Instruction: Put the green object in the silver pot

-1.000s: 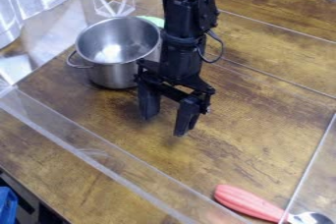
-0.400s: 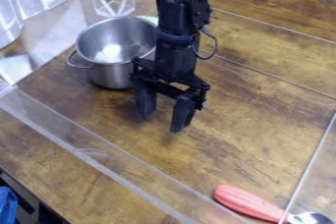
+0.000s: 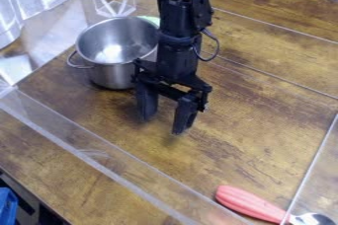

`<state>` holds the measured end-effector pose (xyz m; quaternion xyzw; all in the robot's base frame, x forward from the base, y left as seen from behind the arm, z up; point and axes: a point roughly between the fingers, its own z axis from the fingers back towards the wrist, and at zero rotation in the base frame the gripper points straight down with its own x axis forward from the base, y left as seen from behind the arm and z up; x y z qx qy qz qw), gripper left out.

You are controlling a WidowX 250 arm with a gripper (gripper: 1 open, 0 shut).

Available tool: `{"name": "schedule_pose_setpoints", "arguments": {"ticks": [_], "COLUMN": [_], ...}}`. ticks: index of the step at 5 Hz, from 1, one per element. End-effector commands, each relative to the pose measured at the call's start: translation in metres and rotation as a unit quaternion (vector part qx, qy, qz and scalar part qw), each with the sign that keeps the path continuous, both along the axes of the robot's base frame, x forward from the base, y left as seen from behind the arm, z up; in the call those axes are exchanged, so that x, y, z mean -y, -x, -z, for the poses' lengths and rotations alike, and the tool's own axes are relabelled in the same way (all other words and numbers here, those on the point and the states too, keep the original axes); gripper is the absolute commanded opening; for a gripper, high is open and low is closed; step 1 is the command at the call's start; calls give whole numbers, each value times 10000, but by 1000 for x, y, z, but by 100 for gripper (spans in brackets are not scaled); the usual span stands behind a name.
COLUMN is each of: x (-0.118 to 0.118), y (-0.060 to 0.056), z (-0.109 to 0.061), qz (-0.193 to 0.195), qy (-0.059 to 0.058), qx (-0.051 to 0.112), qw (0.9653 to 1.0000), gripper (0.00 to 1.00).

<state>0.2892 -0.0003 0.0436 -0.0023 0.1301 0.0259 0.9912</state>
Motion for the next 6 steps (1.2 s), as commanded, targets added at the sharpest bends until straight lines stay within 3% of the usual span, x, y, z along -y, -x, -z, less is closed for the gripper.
{"name": "schedule_pose_setpoints", "arguments": {"ticks": [1,6], "x": [-6,-8], "y": [-4,-6], "z": [-8,-6], "qz": [-124,-203], "qy": [14,50], "qx": [199,251], "qw": [9997,9995], "gripper": [0,0]}}
